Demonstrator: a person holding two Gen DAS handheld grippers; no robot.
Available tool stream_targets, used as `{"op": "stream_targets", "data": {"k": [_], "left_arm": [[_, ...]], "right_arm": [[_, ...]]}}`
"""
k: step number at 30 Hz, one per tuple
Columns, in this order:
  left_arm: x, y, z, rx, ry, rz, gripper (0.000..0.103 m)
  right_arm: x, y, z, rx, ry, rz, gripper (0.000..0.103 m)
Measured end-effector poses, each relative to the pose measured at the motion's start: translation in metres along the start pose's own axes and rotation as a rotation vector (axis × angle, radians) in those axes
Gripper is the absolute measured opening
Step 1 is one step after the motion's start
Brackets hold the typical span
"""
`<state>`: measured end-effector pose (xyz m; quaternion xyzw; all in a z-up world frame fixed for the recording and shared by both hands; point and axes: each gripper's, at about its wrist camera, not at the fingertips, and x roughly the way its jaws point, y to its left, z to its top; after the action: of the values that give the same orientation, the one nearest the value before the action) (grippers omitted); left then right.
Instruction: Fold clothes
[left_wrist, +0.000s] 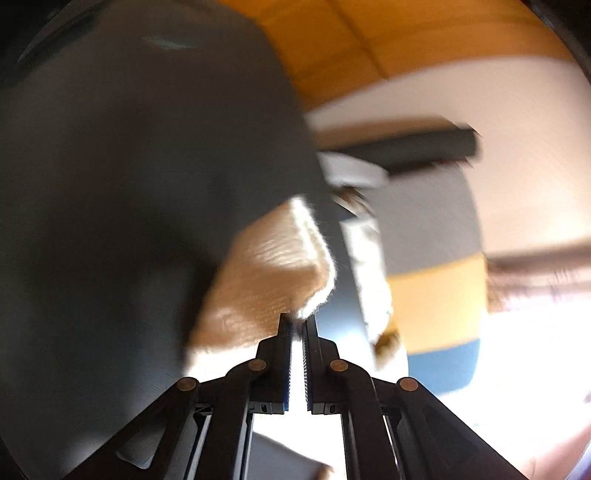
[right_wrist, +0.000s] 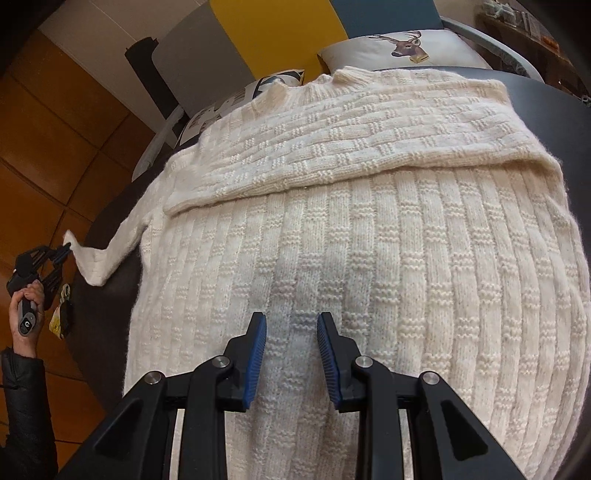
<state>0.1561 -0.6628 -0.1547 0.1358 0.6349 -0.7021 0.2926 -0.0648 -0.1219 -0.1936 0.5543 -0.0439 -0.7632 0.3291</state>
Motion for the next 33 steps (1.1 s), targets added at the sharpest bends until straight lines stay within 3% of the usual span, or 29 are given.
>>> {"op": "stream_targets", "data": {"k": [7, 13, 24, 29, 33], "left_arm": [[0.049, -0.118, -0.094, 0.221, 0.16, -0.129, 0.005], [0.101, -0.194, -0.164, 0.346, 0.28, -0.158, 0.005], [0.125, -0.227, -0.321, 0.561, 0.462, -0.069, 0.005], [0.145, -0.216, -0.359, 0.618, 0.515, -0.011, 0.005], [0.168, -0.206, -0.376, 0.63, 0.575, 0.025, 0.006]], "right_arm": [[-0.012, -0.017, -0.001, 0.022, -0.021, 0.02, 0.029], [-0.023, -0.038, -0.003, 0.068, -0.047, 0.035, 0.029], [-0.036, -0.068, -0.001, 0.127, -0.084, 0.049, 0.029], [-0.039, -0.079, 0.009, 0.156, -0.102, 0.074, 0.029], [-0.036, -0.081, 0.028, 0.201, -0.104, 0.161, 0.029]]}}
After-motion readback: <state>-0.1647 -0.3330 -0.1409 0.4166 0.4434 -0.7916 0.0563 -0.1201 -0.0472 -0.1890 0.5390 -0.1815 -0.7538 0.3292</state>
